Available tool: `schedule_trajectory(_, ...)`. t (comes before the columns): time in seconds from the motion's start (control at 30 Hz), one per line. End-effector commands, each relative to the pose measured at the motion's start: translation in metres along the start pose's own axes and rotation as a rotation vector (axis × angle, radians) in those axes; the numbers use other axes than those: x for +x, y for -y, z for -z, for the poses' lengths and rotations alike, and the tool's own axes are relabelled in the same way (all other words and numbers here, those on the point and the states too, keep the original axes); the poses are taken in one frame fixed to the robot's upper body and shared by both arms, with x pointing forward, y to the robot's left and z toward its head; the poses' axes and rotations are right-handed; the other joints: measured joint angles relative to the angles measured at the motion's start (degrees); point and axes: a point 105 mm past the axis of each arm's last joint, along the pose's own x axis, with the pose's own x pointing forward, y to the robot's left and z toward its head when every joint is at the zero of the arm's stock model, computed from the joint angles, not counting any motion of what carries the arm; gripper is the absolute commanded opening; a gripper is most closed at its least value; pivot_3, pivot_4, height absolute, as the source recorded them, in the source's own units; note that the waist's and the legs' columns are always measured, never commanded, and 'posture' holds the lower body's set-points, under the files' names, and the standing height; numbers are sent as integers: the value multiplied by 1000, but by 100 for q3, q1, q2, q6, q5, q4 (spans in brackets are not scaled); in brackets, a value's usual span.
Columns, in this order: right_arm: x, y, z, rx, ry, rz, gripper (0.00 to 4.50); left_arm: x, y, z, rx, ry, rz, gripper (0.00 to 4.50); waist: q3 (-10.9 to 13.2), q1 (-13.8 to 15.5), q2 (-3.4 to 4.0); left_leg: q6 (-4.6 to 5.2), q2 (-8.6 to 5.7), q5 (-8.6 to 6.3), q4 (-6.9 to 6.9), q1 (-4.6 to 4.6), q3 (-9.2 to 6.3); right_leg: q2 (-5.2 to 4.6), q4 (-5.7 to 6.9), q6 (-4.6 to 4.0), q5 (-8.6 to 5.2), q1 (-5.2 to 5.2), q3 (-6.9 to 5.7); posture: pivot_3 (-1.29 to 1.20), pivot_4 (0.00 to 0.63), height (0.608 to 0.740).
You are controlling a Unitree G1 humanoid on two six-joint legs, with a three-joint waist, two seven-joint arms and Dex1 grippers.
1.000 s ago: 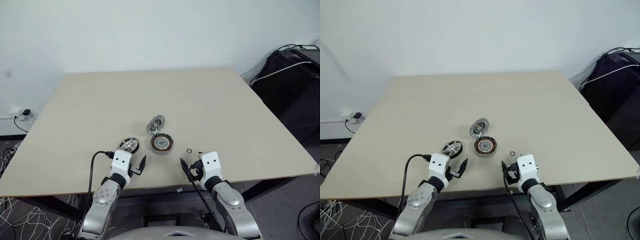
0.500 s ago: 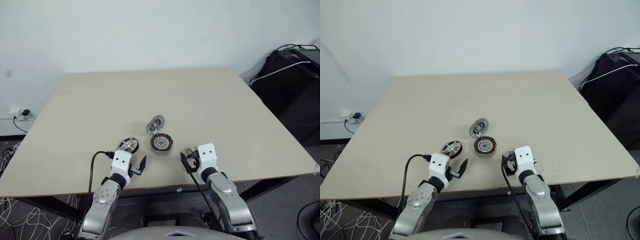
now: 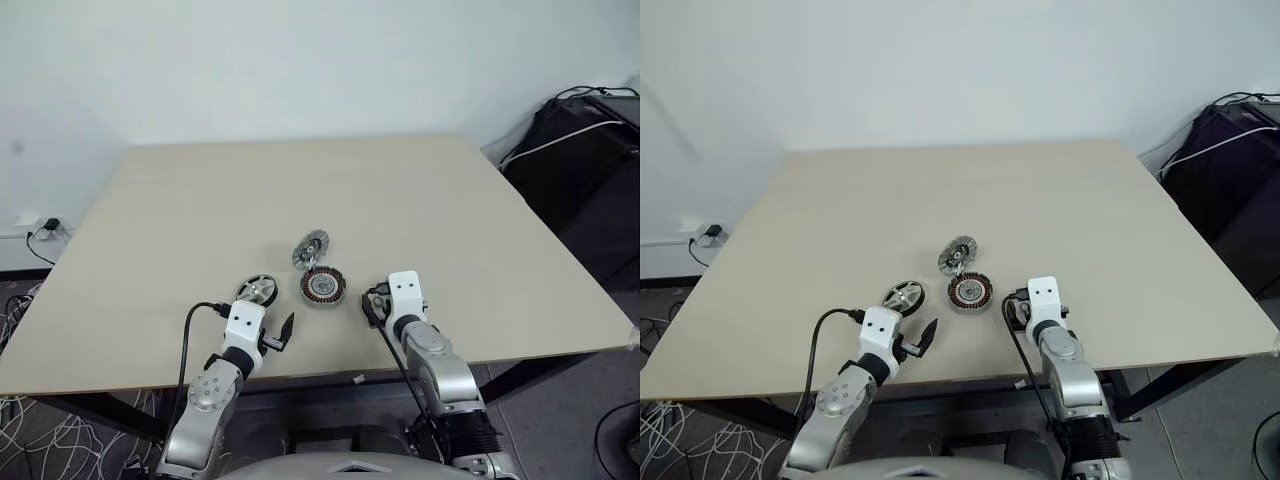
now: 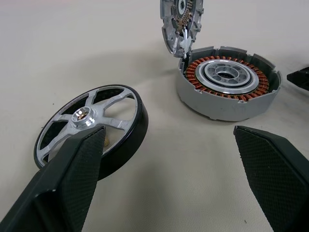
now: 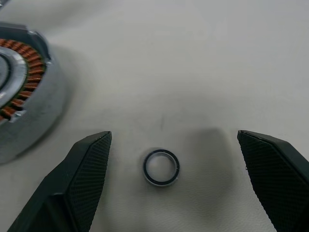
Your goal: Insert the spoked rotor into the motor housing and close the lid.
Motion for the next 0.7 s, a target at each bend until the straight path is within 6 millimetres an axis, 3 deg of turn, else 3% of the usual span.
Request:
schedule_trajectory(0.03,2,1,-13,8,51,5,4500,1,0,-16,8,58,2,4489,0,-12,1,0,0,0,0,0,0,0,0,0,0,0,0,0,0,740)
schedule_trajectory(0.07,2,0,-11,7,47,3,4500,1,0,-17,8,58,3,4489,0,-18,1,0,0,0,0,0,0,0,0,0,0,0,0,0,0,740)
schedule_trajectory(0.17,1,-2,-6,10,34,-5,3882,1,1,-17,8,58,8,4500,-1,-25,2,0,0,0,0,0,0,0,0,0,0,0,0,0,0,740)
schedule_trajectory(0.5,-1,-7,-3,13,31,-13,842,2,1,-18,14,61,14,4500,-2,-18,4,0,0,0,0,1,0,-1,0,0,0,2,0,0,0,740)
schedule_trajectory(0.53,-1,-7,-4,14,34,-14,676,2,1,-18,14,61,14,4500,-3,-19,4,0,0,0,0,1,0,-1,0,0,0,2,0,0,0,740)
schedule_trajectory(0.7,-5,-12,-13,8,66,-33,680,2,1,-18,14,62,12,4500,-2,-22,4,0,0,0,0,1,-1,0,0,0,0,0,0,0,0,740)
